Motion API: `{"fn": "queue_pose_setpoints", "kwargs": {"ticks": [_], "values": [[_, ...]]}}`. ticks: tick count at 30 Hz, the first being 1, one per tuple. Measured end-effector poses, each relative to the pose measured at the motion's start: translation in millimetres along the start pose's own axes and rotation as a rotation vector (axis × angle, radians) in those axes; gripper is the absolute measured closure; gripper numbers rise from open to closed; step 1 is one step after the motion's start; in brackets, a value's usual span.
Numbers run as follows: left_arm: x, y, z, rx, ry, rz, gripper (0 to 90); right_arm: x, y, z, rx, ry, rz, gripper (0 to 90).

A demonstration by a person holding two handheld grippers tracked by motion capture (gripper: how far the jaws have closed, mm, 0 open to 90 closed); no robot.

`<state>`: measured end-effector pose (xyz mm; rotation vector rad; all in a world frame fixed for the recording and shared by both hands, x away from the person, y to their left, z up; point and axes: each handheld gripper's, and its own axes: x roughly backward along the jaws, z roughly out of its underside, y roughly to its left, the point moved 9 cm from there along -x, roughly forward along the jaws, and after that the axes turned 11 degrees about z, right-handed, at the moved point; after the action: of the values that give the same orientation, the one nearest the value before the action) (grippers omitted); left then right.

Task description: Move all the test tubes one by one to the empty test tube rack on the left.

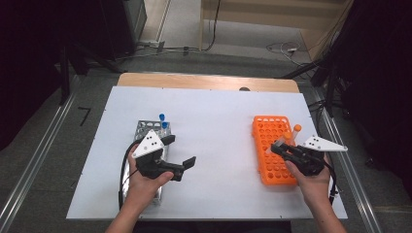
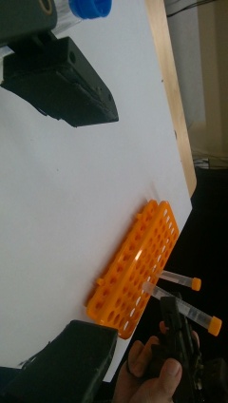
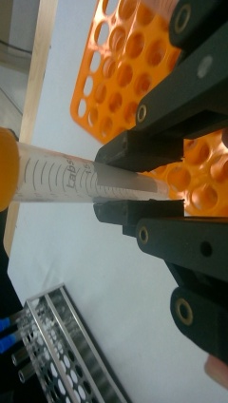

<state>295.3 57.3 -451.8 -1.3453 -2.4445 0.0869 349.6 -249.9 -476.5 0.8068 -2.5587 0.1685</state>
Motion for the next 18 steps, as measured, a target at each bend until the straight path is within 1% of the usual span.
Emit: {"fn": "queue_pose_setpoints", "kwargs": {"ticks": [18], "values": [[-14.5,-18.2,0.6,-0.011,0.015,0.050,1.7,-10.2,71.4,-1.4,0.061,0.030,-0.154,72.7]]}}
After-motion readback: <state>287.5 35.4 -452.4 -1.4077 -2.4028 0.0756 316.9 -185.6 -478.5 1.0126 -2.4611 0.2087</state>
